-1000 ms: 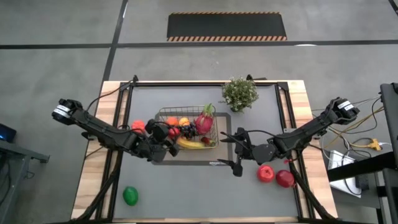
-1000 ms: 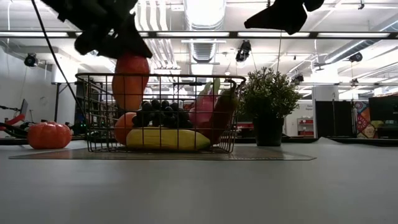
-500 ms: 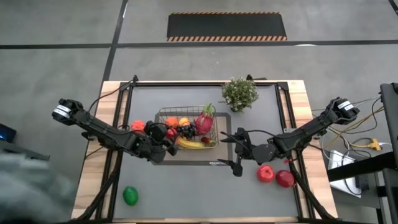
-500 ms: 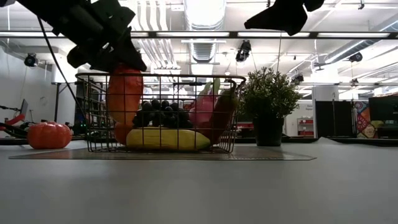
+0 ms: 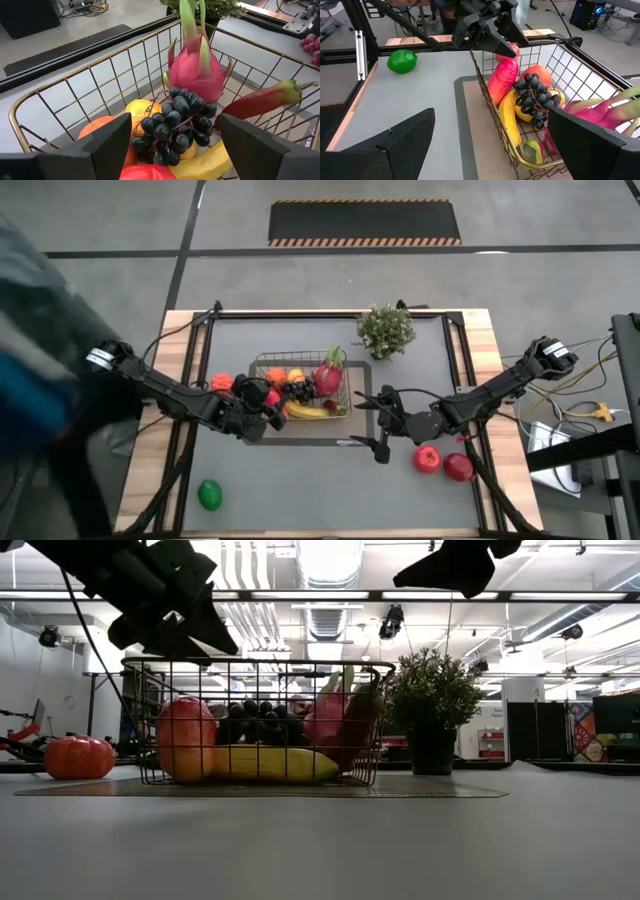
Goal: Build produce basket
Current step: Put the apple into the wire basket
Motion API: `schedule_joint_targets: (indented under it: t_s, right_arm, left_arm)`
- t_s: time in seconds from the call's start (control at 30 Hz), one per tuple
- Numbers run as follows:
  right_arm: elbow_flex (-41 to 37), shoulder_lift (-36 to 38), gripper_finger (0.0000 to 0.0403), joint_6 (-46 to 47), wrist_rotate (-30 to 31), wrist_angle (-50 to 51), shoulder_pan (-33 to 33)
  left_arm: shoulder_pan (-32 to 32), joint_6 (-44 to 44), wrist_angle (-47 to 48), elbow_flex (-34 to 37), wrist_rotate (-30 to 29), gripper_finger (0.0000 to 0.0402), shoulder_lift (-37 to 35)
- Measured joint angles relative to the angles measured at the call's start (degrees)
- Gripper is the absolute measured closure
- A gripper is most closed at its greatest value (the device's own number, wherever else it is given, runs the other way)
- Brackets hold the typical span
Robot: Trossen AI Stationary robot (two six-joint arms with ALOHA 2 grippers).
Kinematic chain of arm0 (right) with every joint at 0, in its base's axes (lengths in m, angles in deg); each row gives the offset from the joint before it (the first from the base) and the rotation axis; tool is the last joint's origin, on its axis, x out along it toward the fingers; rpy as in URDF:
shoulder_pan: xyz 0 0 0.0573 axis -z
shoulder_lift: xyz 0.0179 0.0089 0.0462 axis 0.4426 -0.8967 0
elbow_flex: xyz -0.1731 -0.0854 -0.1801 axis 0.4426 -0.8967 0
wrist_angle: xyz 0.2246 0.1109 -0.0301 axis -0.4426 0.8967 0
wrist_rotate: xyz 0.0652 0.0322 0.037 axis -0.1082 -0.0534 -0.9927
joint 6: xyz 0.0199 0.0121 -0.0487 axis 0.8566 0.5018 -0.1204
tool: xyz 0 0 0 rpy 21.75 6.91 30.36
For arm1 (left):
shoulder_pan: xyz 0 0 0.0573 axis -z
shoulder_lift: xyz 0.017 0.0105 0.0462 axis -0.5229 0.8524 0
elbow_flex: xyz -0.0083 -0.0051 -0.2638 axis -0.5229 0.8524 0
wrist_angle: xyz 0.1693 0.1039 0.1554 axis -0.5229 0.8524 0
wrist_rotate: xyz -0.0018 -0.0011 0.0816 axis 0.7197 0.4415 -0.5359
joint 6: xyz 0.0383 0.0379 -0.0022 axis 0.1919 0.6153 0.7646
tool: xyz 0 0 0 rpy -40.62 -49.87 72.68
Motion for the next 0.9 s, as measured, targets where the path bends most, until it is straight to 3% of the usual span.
schedule_joint_targets:
  t_s: [0.2,0.37,0.47,0.67,0.9]
  right_arm:
    - [0.0,0.04,0.0033,4.45,-0.96,0.22,0.0]
    - [2.14,0.06,0.0033,13.6,-9.75,5.97,0.02]
    - [5.89,-0.2,0.0033,21.09,-13.82,15.53,-0.22]
    - [15.34,-3.53,0.0033,39.57,-15.51,41.89,-2.02]
    - [25.07,-9.83,0.0033,59.7,-18.66,67.45,-5.43]
  left_arm:
    - [0.02,7.83,-0.8,-3.21,2.78,0.0118,0.0]
    - [0.02,17.87,-5.36,-6.41,4.1,0.0118,0.0]
    - [0.02,25.2,-10.28,-7.54,5.5,0.0118,0.0]
    - [0.02,35.68,-18.8,-7.99,7.42,0.0118,-0.01]
    - [0.07,37.57,-20.07,-7.99,7.48,0.0118,-0.02]
